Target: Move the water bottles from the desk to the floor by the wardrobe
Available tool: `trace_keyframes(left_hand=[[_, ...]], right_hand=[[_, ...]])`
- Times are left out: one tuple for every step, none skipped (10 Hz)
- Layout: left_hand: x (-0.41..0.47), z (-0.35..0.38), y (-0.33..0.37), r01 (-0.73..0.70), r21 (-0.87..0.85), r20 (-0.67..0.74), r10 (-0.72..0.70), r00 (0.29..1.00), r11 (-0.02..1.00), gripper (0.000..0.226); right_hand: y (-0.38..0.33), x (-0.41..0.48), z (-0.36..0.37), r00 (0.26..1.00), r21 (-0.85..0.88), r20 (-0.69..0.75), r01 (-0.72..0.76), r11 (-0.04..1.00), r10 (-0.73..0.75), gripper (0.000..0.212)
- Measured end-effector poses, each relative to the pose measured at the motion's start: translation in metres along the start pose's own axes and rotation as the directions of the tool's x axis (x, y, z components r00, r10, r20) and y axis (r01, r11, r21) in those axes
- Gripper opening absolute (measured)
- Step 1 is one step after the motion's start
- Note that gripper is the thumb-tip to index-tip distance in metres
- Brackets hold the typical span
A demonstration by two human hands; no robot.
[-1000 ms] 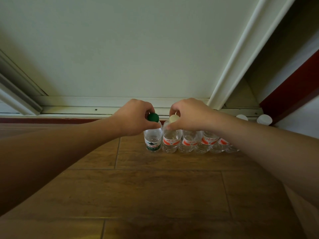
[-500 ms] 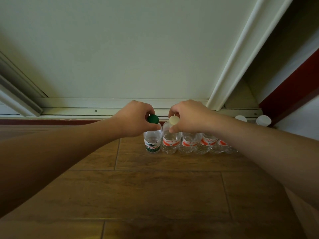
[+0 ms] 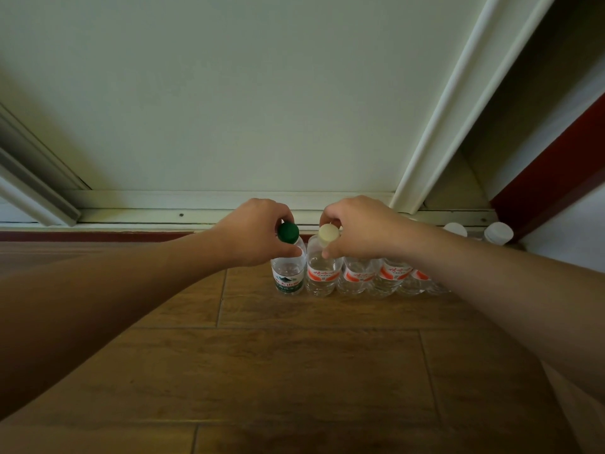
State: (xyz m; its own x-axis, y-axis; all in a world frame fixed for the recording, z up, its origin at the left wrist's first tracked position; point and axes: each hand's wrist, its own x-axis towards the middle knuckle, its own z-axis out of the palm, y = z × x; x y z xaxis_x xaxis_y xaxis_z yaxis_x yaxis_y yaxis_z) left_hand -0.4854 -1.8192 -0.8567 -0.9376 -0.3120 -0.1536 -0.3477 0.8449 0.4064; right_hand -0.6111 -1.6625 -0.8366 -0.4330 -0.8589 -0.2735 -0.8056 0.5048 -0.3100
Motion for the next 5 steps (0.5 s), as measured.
trace_keyframes(left_hand=[[-0.0004,0.0008,-0.0015,-0.012,0.012,0.002,0.012,1.000,1.000,0.045],[-0.0017,0.0009,-0.0005,-0.014,0.015,-0.006,0.014,1.000,1.000,0.047],[-0.0027,-0.0004,0.0007,-0.018,0.021,-0.011,0.019,1.000,1.000,0.053],[-0.0027,-0.0005,0.0008,-0.018,0.010,-0.006,0.018,1.000,1.000,0.060],[-0.0034,-0.0027,0.0041,-0.017,0.004,-0.006,0.017,1.000,1.000,0.064]], right_hand=[[0.0001,-0.0014,0.0001,1.000,0.013,0.012,-0.002,1.000,0.002,0.048],[-0.0006,-0.0010,0.0003,1.000,0.014,0.009,0.005,1.000,-0.005,0.047],[-0.0004,-0.0016,-0.0001,1.000,0.010,-0.005,0.013,1.000,-0.013,0.046],[0.0016,-0.0022,0.0004,1.000,0.012,-0.020,0.022,1.000,-0.022,0.048],[0.0034,-0.0041,-0.0016,0.999,0.005,-0.029,0.022,1.000,-0.022,0.055]])
